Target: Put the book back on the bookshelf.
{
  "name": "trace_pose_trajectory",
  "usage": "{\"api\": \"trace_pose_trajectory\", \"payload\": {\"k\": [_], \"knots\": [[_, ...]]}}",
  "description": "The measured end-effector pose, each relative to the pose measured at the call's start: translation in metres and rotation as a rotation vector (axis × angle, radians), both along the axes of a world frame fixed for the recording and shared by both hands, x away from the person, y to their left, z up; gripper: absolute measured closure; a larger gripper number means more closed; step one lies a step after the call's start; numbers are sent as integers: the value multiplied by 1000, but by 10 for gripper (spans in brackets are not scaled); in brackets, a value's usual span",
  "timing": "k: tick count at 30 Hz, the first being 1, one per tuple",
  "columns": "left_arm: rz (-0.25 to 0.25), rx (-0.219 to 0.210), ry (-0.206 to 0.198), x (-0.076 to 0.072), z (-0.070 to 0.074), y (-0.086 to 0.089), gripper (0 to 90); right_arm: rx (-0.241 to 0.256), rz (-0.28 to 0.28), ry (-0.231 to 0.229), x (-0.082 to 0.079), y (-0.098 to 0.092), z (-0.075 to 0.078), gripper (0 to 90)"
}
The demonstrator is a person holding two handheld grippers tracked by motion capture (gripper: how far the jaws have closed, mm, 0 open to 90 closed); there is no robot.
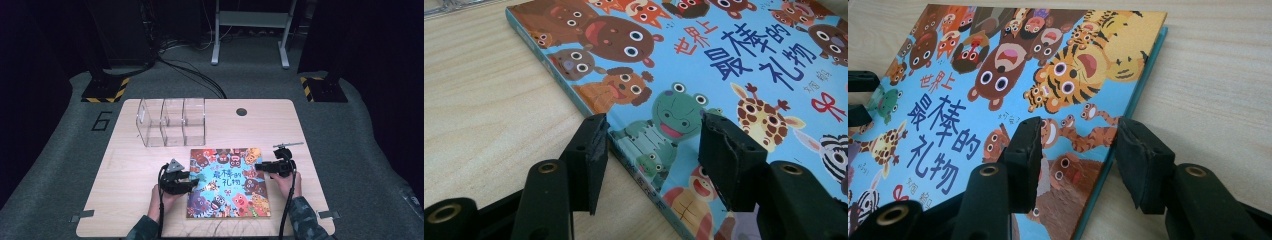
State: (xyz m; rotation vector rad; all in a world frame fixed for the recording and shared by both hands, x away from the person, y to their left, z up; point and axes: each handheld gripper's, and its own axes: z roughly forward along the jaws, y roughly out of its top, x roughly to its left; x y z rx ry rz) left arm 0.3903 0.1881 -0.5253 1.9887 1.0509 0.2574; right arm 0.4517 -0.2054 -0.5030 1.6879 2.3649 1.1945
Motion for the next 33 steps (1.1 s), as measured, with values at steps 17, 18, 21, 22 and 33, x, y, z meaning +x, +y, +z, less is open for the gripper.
{"api": "trace_pose_trajectory", "payload": {"k": [17, 18, 21, 22, 33], "knots": [[39, 55, 10, 1, 3, 17, 340, -78, 6, 12, 1, 5, -2, 553], [60, 50, 16, 0, 3, 19, 334, -77, 6, 12, 1, 5, -2, 553], [79, 66, 12, 0, 3, 26, 321, -88, 9, 14, 0, 6, -2, 546], [76, 79, 10, 0, 3, 28, 321, -88, 9, 14, 0, 6, -2, 546], [87, 91, -33, -5, -1, 24, 273, -74, 9, 14, 1, 5, -2, 538]]}}
